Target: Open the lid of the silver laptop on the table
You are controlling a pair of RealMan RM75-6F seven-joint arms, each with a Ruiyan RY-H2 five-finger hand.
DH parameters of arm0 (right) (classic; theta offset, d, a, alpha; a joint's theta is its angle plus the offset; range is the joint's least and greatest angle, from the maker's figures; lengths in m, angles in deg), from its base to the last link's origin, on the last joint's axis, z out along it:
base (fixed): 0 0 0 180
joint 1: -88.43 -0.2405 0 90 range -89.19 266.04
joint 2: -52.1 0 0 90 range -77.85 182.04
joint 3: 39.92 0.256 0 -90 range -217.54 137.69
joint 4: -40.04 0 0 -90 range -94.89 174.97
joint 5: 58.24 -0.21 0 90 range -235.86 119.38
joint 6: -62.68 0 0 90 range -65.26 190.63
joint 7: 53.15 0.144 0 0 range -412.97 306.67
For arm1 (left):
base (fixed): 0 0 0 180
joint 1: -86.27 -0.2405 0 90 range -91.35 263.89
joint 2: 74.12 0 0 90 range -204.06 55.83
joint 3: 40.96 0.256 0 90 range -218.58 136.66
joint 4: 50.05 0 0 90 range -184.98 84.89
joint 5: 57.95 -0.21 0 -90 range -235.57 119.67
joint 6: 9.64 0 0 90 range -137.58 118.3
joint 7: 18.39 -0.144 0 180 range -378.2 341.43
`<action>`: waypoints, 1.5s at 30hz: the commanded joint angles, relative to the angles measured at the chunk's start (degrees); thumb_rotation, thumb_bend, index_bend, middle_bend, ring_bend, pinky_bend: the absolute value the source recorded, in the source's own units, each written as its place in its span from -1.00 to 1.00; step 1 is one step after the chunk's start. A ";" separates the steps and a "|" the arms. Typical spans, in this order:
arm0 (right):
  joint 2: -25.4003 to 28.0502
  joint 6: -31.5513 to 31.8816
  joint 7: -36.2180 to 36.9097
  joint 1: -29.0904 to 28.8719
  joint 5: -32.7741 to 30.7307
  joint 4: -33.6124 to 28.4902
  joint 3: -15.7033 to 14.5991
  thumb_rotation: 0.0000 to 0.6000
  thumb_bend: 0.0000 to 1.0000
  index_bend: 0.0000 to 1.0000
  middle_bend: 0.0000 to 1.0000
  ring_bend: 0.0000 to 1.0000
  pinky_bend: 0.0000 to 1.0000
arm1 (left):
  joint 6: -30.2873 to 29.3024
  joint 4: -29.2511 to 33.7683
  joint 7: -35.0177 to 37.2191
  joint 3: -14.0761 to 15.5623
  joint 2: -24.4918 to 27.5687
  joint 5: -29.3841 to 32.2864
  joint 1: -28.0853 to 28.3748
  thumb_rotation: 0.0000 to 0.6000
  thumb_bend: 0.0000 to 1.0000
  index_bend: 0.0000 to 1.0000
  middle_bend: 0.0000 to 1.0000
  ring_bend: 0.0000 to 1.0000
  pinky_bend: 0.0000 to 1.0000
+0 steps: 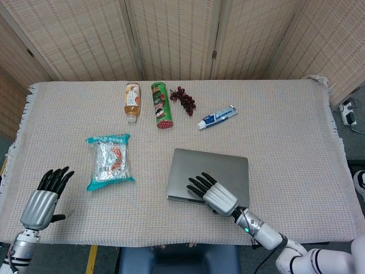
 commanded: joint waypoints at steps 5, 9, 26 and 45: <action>2.83 -2.05 -9.11 -1.67 -6.34 -5.79 3.78 1.00 0.18 -1.00 -1.00 -1.00 -1.00 | 2.61 -4.23 1.87 2.14 -5.36 -4.42 2.75 1.00 -0.61 -0.40 -0.62 -0.71 -1.00; 3.18 -1.77 -11.57 -2.14 -7.80 -6.97 4.58 1.00 0.18 -1.00 -1.00 -1.00 -1.00 | 5.12 -6.26 2.70 3.24 -8.60 -6.63 4.96 1.00 -0.60 -0.37 -0.57 -0.67 -1.00; 4.34 -0.63 -17.75 -4.04 -12.94 -10.28 6.25 1.00 0.18 -1.00 -1.00 -1.00 -1.00 | 24.68 -7.09 -2.76 0.04 -18.94 -6.30 20.89 1.00 -0.08 -0.67 -0.74 -0.91 -1.00; 3.50 -0.26 -17.11 -5.77 -14.69 -9.26 5.87 1.00 0.18 -1.00 -1.00 -1.00 -1.00 | 34.91 -11.59 -15.30 -6.25 -30.73 5.94 29.93 1.00 0.00 -0.80 -0.83 -1.00 -1.00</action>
